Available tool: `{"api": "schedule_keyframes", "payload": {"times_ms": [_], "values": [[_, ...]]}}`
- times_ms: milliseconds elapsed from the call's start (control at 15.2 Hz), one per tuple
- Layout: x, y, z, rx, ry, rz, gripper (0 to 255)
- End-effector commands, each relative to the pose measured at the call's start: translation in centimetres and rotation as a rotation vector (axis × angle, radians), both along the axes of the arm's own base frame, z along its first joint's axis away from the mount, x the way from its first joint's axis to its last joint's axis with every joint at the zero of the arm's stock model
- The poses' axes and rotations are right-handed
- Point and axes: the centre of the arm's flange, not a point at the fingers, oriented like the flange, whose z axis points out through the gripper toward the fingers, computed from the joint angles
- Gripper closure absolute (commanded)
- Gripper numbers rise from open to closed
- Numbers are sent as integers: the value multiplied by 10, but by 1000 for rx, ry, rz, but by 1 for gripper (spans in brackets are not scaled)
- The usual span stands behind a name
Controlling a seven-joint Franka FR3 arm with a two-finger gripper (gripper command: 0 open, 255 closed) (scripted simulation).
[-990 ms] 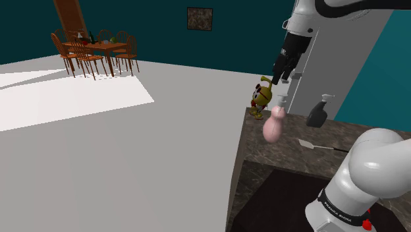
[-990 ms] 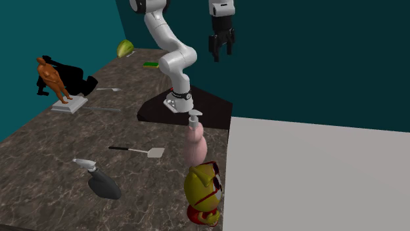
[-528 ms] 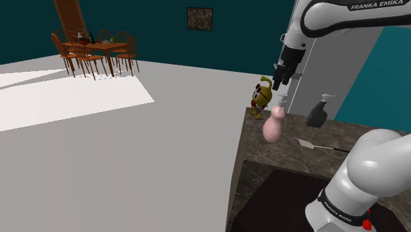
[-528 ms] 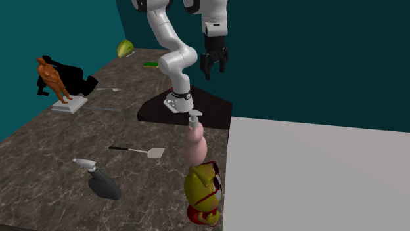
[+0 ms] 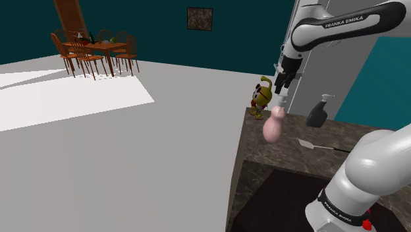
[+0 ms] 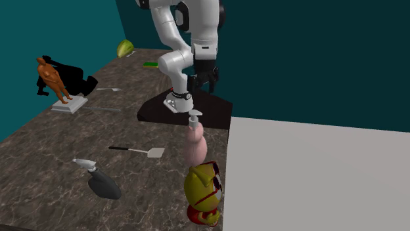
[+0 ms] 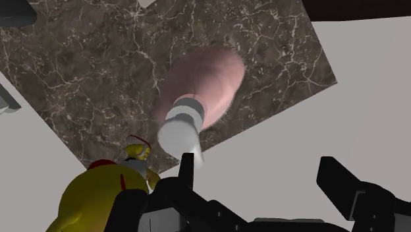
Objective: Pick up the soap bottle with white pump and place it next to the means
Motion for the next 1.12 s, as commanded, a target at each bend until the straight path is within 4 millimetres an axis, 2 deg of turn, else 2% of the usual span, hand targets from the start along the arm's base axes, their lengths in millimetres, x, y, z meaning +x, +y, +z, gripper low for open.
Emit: {"api": "schedule_keyframes", "payload": {"times_ms": [0,198,660,1056], "values": [[0,-21,-12,-15,8,-5,0],[7,-54,-28,-36,20,-13,0],[8,-58,-65,-36,20,-13,0],[8,-59,-68,-36,20,-13,0]]}}
